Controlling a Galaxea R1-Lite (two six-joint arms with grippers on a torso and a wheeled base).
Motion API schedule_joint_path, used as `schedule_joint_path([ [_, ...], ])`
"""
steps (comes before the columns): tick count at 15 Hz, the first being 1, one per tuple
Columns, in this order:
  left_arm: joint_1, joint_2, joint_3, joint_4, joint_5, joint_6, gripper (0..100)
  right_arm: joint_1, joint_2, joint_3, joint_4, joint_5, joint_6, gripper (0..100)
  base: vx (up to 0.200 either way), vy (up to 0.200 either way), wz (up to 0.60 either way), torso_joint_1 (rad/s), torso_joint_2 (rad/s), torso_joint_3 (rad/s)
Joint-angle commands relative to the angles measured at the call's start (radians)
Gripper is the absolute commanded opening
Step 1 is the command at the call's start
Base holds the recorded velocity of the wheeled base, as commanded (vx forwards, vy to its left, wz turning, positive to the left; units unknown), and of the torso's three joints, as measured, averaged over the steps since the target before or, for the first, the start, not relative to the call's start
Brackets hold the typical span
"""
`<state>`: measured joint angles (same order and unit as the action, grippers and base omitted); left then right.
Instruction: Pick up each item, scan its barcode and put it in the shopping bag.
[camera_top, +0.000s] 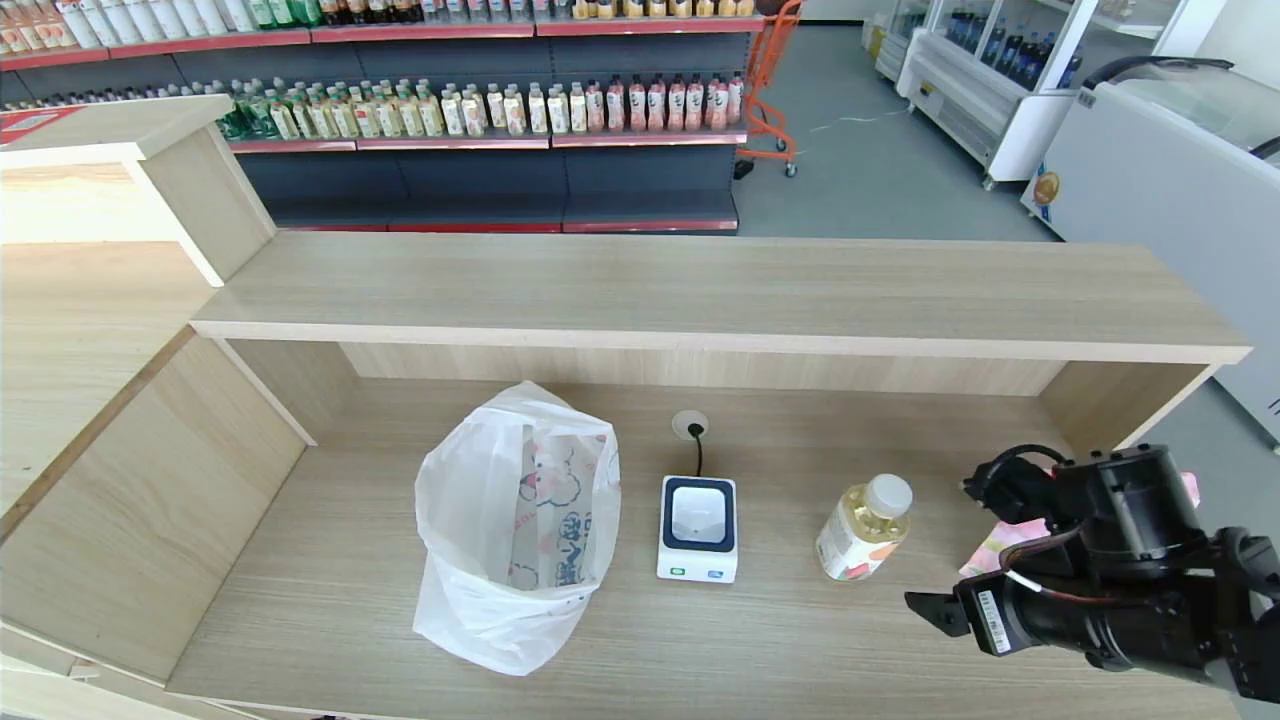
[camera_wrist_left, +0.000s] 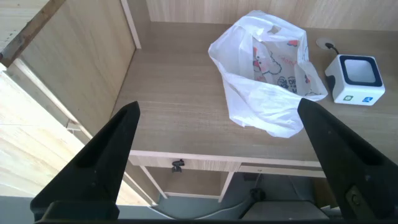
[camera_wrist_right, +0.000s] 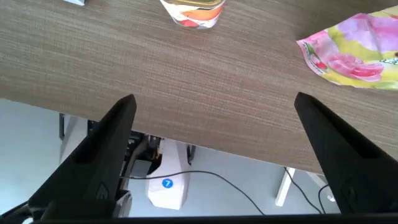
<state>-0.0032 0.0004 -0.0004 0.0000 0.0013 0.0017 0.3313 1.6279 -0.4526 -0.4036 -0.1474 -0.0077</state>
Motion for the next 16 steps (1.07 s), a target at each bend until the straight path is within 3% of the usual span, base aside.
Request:
schedule_joint_path([
  [1, 0.000, 0.000, 0.000, 0.000, 0.000, 0.000, 100, 0.058, 0.199, 0.022, -0.135, -0.070, 0.003, 100, 0.000, 0.000, 0.00, 0.000, 0.00, 0.000],
  [4, 0.000, 0.000, 0.000, 0.000, 0.000, 0.000, 100, 0.080, 0.352, 0.022, -0.362, -0.150, 0.009, 100, 0.000, 0.000, 0.00, 0.000, 0.00, 0.000],
  [9, 0.000, 0.000, 0.000, 0.000, 0.000, 0.000, 100, 0.127, 0.572, 0.023, -0.761, -0.158, 0.017, 100, 0.000, 0.000, 0.00, 0.000, 0.00, 0.000],
  [12, 0.000, 0.000, 0.000, 0.000, 0.000, 0.000, 100, 0.135, 0.675, 0.015, -0.932, -0.193, 0.014, 100, 0.000, 0.000, 0.00, 0.000, 0.00, 0.000],
  [16, 0.000, 0.000, 0.000, 0.000, 0.000, 0.000, 100, 0.127, 0.764, -0.012, -1.144, -0.187, -0.087, 100, 0.000, 0.000, 0.00, 0.000, 0.00, 0.000],
])
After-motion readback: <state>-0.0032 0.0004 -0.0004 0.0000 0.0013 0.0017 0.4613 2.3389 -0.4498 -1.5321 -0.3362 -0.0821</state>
